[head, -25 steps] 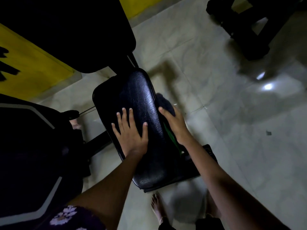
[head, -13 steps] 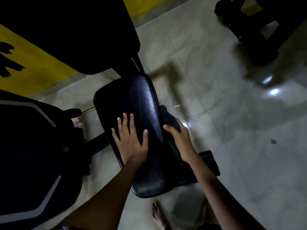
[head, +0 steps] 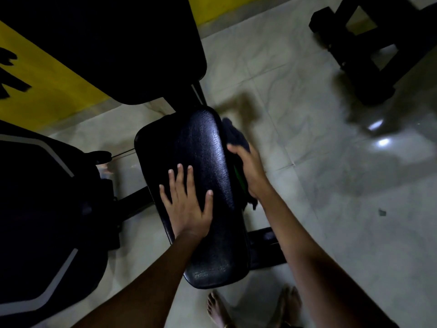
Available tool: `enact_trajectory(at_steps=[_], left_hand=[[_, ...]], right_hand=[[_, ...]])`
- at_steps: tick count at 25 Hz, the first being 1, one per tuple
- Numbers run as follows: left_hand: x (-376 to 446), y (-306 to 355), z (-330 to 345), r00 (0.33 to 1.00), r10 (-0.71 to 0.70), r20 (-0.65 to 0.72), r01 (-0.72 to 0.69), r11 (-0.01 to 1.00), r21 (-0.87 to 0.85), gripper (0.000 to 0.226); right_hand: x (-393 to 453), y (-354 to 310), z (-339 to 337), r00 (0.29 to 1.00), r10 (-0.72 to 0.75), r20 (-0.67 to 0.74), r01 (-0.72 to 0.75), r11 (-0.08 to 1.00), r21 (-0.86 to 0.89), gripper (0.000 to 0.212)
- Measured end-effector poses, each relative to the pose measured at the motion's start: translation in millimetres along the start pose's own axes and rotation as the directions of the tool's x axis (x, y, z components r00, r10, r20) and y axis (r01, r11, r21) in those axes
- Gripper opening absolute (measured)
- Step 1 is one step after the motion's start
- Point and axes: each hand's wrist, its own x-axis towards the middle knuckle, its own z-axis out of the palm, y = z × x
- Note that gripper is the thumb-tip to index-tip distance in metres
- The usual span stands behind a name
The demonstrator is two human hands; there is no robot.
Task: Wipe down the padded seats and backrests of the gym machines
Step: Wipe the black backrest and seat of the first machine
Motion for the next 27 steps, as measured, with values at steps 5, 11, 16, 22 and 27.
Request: enact_trajectory(at_steps=[5, 11, 16, 22, 27], left_hand=[[-0.2, -0.7, -0.3, 1.000, -0.001, 0.015, 0.001, 1.000, -0.013, 0.069], [3.3, 0.7, -1.2, 1.000, 0.001, 0.012, -0.001, 1.000, -0.029, 0.069], [1.1, 0.0, -0.7, 1.000, -0.006, 0.017, 0.007, 0.998, -0.054, 0.069], [1.6, 1.4, -2.3, 1.000, -0.013, 0.020, 0.014, 0.997, -0.071, 0.071], [5.7, -2.1, -6.6, 0.998, 0.002, 0.069, 0.006, 0.993, -0.118, 0.085]], right_hand=[[-105.4, 31.7, -33.7, 0.996, 0.084, 0.026, -0.086, 0.992, 0.090, 0.050], [-38.2, 5.9, -10.6, 1.000, 0.000, -0.012, 0.000, 1.000, 0.019, 0.047], [-23.4, 3.1, -5.3, 0.998, 0.053, -0.021, -0.052, 0.998, 0.025, 0.049], [-140.5, 50.2, -39.6, 0.998, 0.040, -0.042, -0.039, 0.999, 0.023, 0.050], [-127.4, 40.5, -27.6, 0.997, -0.060, -0.045, 0.056, 0.995, -0.083, 0.040]])
